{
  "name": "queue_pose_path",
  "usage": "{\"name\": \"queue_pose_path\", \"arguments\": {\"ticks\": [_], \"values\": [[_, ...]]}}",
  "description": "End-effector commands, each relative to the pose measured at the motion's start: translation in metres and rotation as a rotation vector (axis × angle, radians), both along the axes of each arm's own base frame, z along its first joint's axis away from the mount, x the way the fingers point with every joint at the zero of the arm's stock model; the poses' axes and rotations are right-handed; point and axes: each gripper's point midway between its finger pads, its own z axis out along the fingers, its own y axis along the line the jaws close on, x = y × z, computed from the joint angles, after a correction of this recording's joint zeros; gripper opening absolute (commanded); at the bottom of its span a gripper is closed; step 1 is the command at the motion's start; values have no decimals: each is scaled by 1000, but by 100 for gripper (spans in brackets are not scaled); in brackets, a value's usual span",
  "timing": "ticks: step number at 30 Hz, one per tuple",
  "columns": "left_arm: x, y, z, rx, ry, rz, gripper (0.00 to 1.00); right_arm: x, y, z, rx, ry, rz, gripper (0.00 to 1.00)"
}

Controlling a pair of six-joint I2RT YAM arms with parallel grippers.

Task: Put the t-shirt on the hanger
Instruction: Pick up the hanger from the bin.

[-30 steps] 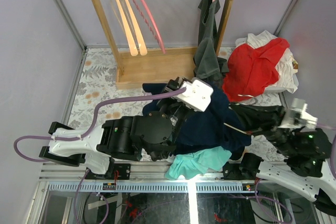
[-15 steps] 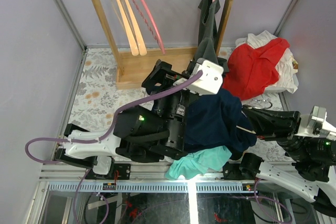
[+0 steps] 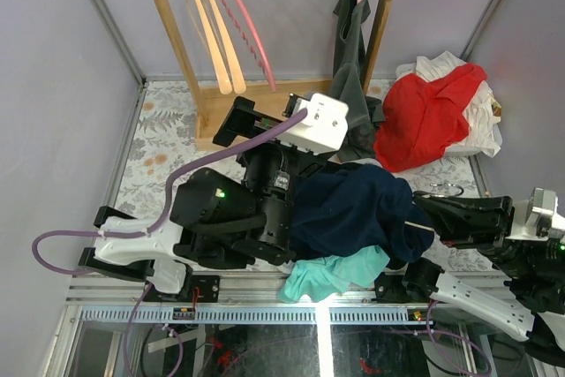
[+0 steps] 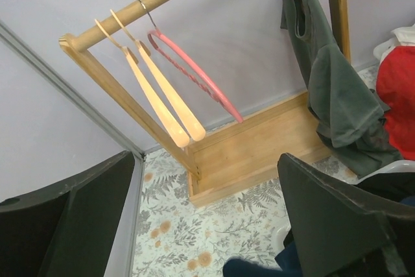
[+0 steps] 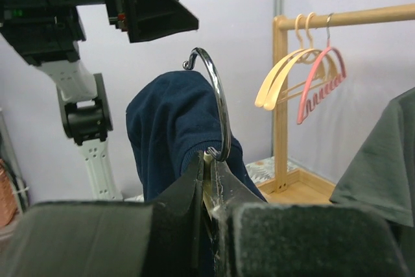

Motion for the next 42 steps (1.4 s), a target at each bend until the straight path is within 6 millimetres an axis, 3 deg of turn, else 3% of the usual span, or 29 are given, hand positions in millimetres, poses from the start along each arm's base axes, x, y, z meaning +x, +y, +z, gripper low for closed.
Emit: {"name": "queue_pose_path", "arguments": {"ticks": [1, 3, 7, 9, 16, 20, 24, 31, 34, 39, 42], "values": [[-271, -20, -8, -70, 19, -1000, 93, -17, 4, 20, -5, -26, 88, 0], [-276, -29, -19, -158, 107, -1099, 99, -17, 9, 14, -32, -9, 103, 0], [-263, -55, -55, -100, 187, -1163, 100, -10, 13, -3, -75, 41, 87, 0], [-260, -60, -63, -103, 230, -1218, 100, -7, 16, -10, -93, 57, 78, 0], [-245, -33, -72, -211, 325, -1404, 100, 20, 43, -27, -183, 70, 13, 0], [-217, -46, -93, -180, 337, -1347, 100, 36, 62, -33, -234, 50, -27, 0], [-163, -61, -116, -138, 367, -1210, 99, 50, 75, -30, -262, 33, -69, 0], [-92, -55, -126, -137, 368, -1105, 99, 71, 114, -32, -322, 18, -78, 0], [-72, -50, -129, -124, 362, -1055, 99, 75, 127, -23, -310, -11, -62, 0], [-42, -29, -108, -175, 289, -948, 99, 91, 138, -13, -277, -13, -17, 0], [-45, -36, -124, -166, 366, -953, 92, 108, 126, -11, -234, 18, -3, 0]]}}
